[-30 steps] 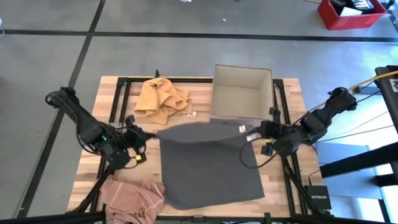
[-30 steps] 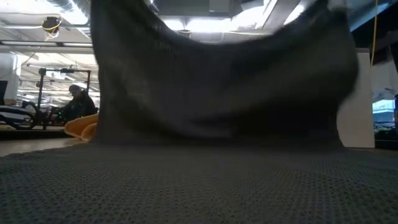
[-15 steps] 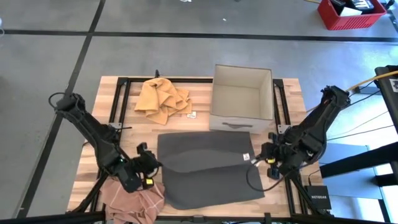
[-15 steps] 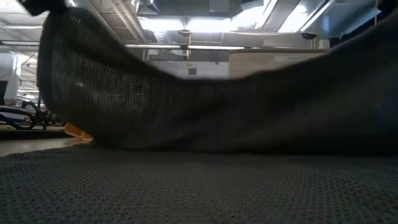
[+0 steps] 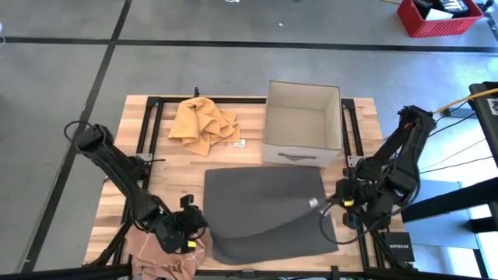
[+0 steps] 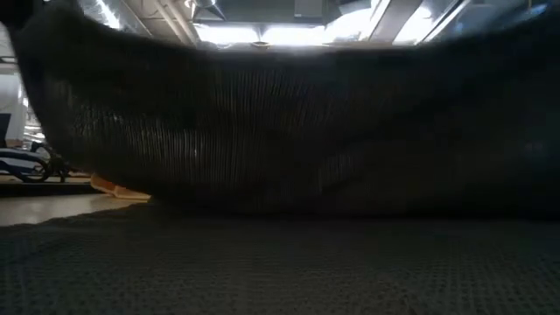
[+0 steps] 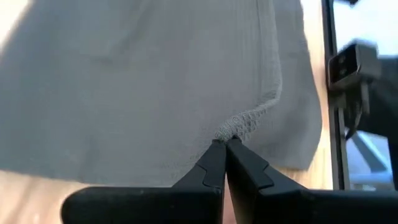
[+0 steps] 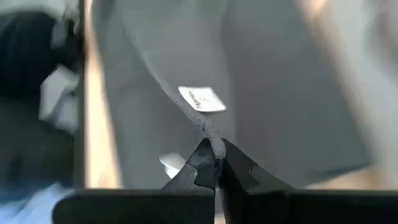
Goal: Fold towel
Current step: Fold the gray towel
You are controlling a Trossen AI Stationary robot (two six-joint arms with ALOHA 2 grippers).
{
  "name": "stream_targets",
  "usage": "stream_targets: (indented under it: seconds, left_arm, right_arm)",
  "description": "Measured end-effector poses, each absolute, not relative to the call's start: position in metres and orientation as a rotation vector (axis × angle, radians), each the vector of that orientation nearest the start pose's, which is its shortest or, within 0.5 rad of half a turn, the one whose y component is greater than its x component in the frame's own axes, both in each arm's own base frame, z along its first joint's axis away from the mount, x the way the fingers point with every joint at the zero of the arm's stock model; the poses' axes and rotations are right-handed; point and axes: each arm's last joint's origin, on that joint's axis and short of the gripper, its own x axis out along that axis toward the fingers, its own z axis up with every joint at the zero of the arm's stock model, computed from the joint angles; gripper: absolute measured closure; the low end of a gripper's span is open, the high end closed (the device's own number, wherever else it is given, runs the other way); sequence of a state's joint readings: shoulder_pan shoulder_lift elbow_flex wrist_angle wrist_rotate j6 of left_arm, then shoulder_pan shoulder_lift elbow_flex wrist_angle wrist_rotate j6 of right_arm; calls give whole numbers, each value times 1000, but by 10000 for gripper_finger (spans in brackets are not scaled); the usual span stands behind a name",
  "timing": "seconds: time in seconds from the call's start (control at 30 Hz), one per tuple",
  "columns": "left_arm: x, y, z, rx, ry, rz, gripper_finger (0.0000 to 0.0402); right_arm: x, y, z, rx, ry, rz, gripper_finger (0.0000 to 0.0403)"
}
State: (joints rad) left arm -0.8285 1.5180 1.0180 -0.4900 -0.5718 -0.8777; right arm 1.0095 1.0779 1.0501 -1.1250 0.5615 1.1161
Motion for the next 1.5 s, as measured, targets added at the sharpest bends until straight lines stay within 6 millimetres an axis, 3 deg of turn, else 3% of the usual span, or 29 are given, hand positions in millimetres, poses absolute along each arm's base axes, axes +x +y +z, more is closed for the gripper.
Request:
stream_targets:
  seconds: [0.27,0.4,0.47,0.67,0.93,1.03,1.17,1.4,1.5]
  left_arm:
    - [207,-192,264,-170,546,190,400]
    - [208,-194,267,-196,557,143,400]
    - [211,-198,261,-225,582,125,400]
    - [219,-212,232,-214,686,123,400]
    - [228,-228,207,-303,766,81,400]
    - [230,-231,199,-340,804,85,400]
    - [236,-235,192,-398,805,77,400]
    - [246,-244,201,-468,744,-79,400]
    - [243,-246,194,-459,797,-75,400]
  right_arm:
    - [112,120,345,-50,628,-267,398]
    - [107,113,371,-34,606,-263,398]
    - [107,117,372,20,669,-197,398]
    - [116,142,337,154,907,-54,398]
    - [120,164,249,292,1178,6,398]
    - [111,168,230,318,1206,16,398]
    - [102,172,224,341,1224,7,398]
    - [95,186,247,463,1201,55,398]
    - [90,192,244,504,1199,59,398]
